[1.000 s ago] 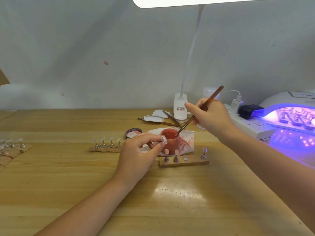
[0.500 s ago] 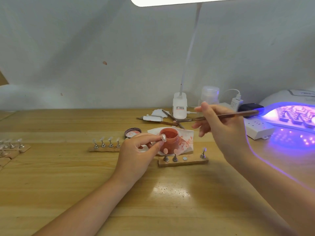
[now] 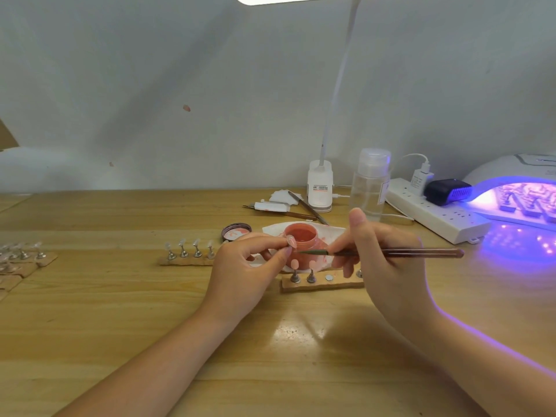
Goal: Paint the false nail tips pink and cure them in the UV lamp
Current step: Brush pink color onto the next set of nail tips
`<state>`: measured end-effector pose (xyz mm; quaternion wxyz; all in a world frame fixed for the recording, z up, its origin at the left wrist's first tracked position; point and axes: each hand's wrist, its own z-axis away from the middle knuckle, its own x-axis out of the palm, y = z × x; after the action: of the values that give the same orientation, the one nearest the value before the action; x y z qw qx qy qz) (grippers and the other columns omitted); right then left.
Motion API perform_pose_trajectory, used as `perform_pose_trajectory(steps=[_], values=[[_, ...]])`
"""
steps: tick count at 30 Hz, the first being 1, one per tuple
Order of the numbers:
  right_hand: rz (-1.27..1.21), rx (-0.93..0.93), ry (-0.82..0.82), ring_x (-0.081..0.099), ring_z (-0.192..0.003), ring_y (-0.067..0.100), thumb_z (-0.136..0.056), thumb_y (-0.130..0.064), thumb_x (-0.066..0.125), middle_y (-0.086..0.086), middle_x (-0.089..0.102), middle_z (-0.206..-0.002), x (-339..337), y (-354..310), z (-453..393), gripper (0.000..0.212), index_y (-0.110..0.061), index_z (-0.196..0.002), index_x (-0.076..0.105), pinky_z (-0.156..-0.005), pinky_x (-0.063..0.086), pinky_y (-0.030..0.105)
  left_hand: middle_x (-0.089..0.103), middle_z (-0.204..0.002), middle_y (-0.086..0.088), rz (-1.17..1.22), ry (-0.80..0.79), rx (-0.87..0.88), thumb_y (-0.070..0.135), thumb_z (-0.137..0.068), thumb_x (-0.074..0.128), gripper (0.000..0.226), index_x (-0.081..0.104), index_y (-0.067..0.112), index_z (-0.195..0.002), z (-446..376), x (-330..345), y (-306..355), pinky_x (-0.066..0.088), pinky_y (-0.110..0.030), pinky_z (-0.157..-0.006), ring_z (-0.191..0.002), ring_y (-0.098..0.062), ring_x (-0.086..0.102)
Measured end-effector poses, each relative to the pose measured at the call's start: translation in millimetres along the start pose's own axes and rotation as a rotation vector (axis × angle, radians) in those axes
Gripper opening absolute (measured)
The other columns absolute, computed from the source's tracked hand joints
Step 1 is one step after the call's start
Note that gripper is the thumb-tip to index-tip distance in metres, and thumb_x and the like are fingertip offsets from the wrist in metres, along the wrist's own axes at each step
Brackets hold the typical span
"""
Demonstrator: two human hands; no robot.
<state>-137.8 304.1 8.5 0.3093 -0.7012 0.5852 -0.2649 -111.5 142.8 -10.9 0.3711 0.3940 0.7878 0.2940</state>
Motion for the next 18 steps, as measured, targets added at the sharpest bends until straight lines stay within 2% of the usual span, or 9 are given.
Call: perform_pose_trajectory(steps=[5,10,14,18], values=[[0.015,-0.007,0.030,0.057,-0.047,0.005,-0.089,-0.027,0.045,-0.006,0.064,-0.054,1.7,0.8,-1.1,0.036,-0.014,-0.065,0.068,-0.049,0.043,0.013,0.071,-0.083,0.005,-0.006,0.001,-0.007,0.005,-0.077,0.070,0.016,0.074,0.018,-0.087,-0.3,0.1,-1.2,0.041,-0.009,-0.064,-0.080,-0.001,0.061],[-0.007,0.009,0.048,0.054,-0.042,0.004,-0.090,-0.025,0.044,-0.002,0.063,-0.050,0.3,0.2,0.3,0.039,-0.017,-0.058,0.066,-0.045,0.041,0.012,0.070,-0.083,0.007,-0.006,0.000,-0.004,0.005,-0.077,0.070,0.018,0.073,0.020,-0.086,-0.5,0.1,-1.0,0.040,-0.007,-0.064,-0.080,0.000,0.060],[0.038,-0.005,0.021,0.057,-0.048,0.005,-0.090,-0.033,0.051,-0.004,0.065,-0.056,1.2,1.4,-0.8,0.033,-0.018,-0.065,0.067,-0.049,0.042,0.012,0.070,-0.084,0.005,0.006,0.004,-0.019,0.007,-0.077,0.071,0.015,0.074,0.020,-0.085,-0.8,1.1,-2.6,0.043,-0.014,-0.065,-0.080,-0.002,0.061],[-0.017,0.014,0.040,0.054,-0.042,0.004,-0.092,-0.027,0.046,0.000,0.063,-0.050,0.2,1.5,1.2,0.042,-0.016,-0.057,0.065,-0.045,0.041,0.011,0.070,-0.083,0.007,0.028,0.013,0.001,0.005,-0.076,0.070,0.019,0.073,0.021,-0.084,-0.7,1.0,-3.3,0.040,-0.008,-0.065,-0.079,-0.002,0.061]])
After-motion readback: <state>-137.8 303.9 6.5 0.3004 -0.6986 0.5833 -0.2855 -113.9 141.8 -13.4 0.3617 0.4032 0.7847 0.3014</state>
